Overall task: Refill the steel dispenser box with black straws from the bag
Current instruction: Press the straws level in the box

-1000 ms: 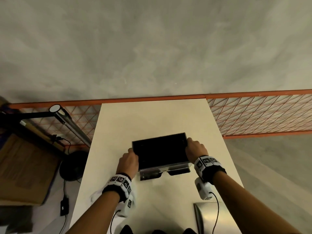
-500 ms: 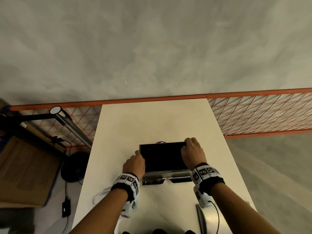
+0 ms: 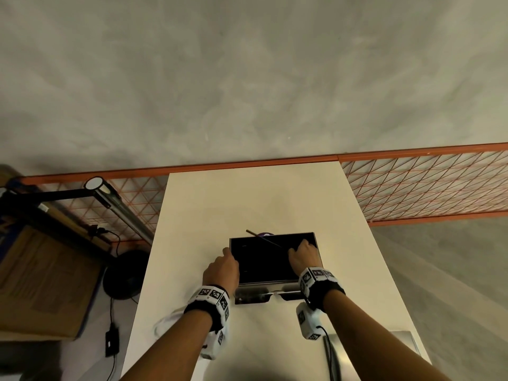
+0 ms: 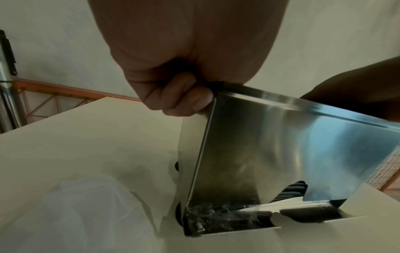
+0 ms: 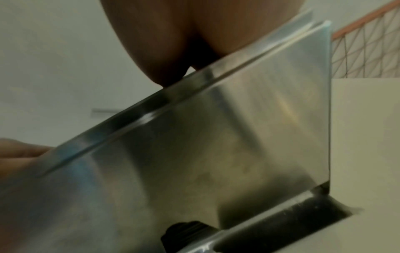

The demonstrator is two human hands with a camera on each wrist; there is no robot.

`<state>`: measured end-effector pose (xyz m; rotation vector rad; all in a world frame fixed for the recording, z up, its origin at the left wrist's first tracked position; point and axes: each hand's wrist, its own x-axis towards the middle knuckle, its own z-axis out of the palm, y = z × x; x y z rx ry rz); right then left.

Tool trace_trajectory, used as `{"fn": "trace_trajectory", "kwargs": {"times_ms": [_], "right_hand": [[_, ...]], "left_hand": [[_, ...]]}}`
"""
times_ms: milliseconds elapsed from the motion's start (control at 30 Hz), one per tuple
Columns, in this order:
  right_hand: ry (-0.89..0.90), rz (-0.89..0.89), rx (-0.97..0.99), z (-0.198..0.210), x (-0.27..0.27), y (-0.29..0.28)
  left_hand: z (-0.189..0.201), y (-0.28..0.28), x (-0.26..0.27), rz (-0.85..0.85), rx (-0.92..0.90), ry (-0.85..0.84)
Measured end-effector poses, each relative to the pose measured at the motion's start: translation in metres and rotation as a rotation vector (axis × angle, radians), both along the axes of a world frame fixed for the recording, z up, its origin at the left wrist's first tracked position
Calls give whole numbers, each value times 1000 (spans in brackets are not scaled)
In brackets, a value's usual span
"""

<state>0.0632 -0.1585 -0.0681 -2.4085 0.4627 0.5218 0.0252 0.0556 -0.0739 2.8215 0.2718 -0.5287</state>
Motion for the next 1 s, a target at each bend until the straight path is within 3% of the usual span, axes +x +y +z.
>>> {"fn": "trace_trajectory", "kwargs": {"times_ms": [500,700,1000], "right_hand": [[-27,8,-65,-9,-2,6],[-45,-80,23,-4,1,1],[127,-125,149,-1,12,-1]], "left_hand": [[-4,1,-2,-21,3,-25],[-5,0,-2,-18,-4,-23],[-6,1,-4,-14,-12,-26]]}}
